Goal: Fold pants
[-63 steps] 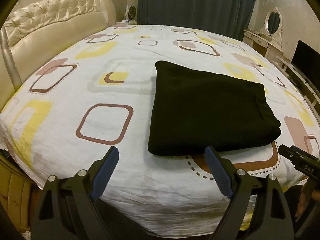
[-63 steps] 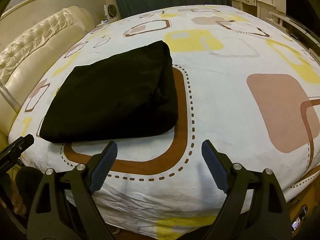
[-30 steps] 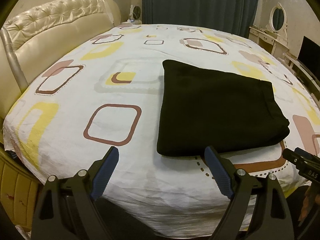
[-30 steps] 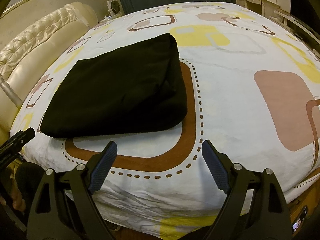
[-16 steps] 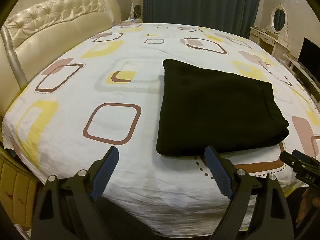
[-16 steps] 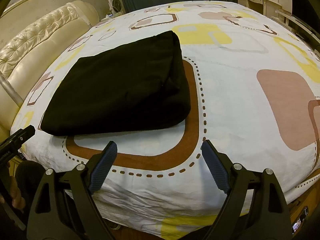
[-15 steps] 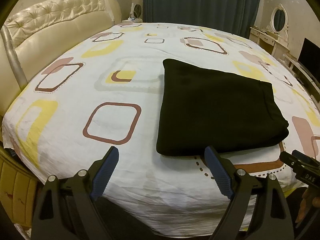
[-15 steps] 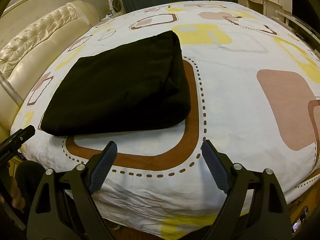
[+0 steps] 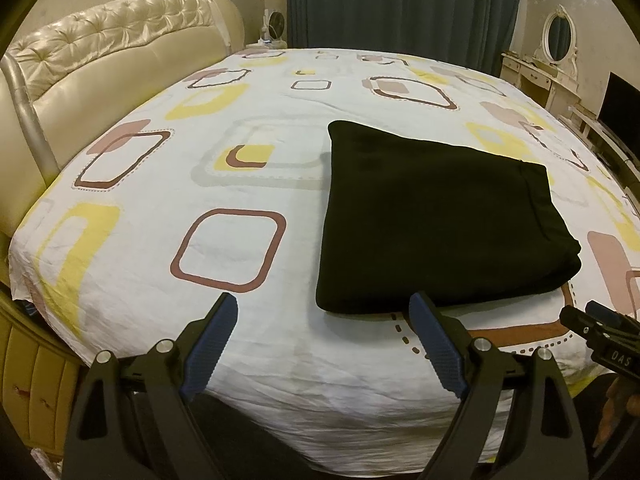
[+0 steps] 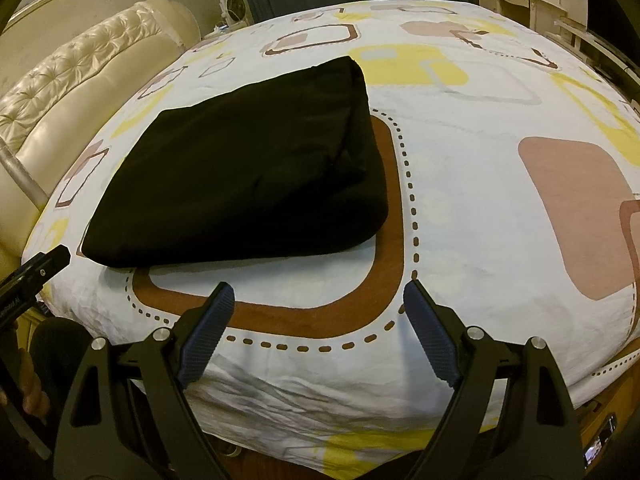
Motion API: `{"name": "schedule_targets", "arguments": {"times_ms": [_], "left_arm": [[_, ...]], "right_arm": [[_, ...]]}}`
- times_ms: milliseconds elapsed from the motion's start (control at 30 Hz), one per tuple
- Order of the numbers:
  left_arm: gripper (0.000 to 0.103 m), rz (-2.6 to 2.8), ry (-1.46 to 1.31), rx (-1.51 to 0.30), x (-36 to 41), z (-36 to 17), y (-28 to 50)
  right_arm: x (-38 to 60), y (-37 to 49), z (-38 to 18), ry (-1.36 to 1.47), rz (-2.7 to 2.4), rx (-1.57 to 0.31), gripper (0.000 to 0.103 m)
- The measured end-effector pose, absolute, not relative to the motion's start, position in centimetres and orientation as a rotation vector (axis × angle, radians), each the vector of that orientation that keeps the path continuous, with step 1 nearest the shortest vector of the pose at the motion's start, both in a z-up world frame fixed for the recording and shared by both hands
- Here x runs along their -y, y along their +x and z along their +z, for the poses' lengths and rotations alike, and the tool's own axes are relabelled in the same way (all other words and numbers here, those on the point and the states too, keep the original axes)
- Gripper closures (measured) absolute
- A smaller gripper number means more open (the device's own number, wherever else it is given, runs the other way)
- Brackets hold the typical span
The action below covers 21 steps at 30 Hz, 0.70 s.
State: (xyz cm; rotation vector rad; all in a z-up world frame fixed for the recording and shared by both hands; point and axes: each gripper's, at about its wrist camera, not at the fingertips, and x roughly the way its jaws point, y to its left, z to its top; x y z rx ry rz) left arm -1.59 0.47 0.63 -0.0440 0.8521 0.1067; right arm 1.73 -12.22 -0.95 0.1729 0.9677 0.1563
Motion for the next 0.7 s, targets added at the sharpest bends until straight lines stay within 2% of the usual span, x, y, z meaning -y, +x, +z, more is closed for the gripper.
{"name": "schedule_targets", "arguments": {"times_ms": [700], "left_arm": [[0.016,0.112,-0.036,-0.860,-0.32,0.66,-1.68]], "right_arm": [[12.13,1.79,-1.18,0.168,0.165,-0.975,0.017]]}}
